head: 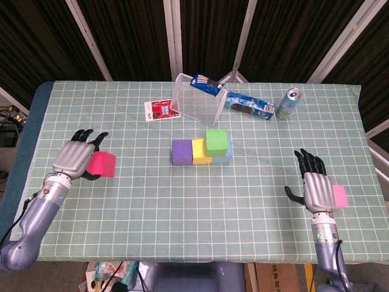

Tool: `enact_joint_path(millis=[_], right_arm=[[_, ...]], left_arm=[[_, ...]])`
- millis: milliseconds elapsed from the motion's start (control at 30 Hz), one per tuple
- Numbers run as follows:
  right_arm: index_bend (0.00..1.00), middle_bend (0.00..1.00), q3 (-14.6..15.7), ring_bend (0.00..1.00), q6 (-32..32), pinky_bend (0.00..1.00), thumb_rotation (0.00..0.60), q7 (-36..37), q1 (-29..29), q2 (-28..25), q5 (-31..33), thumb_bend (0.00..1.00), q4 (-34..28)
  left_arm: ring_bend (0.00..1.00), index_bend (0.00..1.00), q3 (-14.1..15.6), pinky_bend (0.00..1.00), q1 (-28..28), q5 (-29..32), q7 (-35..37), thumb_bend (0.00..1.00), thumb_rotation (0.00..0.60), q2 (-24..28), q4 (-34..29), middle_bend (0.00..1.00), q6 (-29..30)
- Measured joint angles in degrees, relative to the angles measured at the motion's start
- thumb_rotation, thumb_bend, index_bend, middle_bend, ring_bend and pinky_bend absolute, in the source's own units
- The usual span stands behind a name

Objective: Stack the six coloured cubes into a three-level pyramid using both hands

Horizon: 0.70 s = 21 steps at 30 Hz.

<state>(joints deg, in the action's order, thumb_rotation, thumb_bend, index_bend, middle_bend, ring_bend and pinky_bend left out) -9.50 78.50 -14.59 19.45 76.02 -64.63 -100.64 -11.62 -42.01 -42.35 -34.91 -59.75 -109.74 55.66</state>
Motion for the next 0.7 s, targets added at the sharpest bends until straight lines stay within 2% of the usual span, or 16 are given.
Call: enact_joint_path(millis=[167, 400, 567, 700], right_arm=[[0.0, 0.0, -0.4, 0.0, -0.8, 0.0, 0.6, 0.9, -0.1, -0.3, 0.2, 0.32, -0.2], [0.0, 0.0, -1.1, 0.0, -1.8, 0.0, 0.6, 3.1, -0.4, -1.0, 0.4, 0.32, -0.6], [0.0, 0.0, -1.7, 0.0, -3.6, 0.0, 0.6, 5.6, -0.4, -1.9, 1.0, 0.32, -0.9], [0.0, 0.0, -2.1, 0.0, -4.5, 0.0, 0.6, 7.0, -0.5, -2.7, 1.3, 0.32, -1.2]], left_arm=[[0.05, 0.01, -2.3, 0.05, -8.5, 13.9, -6.4, 0.24, 0.6, -1.2, -1.1, 0.44, 0.2], [0.05, 0.01, -6.0, 0.05, -24.1, 35.3, -15.9, 0.24, 0.6, -7.3, 1.4, 0.44, 3.5], [0.05, 0.01, -8.6, 0.05, -34.0, 45.0, -22.3, 0.24, 0.6, -14.7, 7.4, 0.44, 7.2], [0.05, 0.01, -10.2, 0.05, -39.2, 49.6, -26.6, 0.24, 0.6, -19.2, 12.2, 0.45, 9.5]])
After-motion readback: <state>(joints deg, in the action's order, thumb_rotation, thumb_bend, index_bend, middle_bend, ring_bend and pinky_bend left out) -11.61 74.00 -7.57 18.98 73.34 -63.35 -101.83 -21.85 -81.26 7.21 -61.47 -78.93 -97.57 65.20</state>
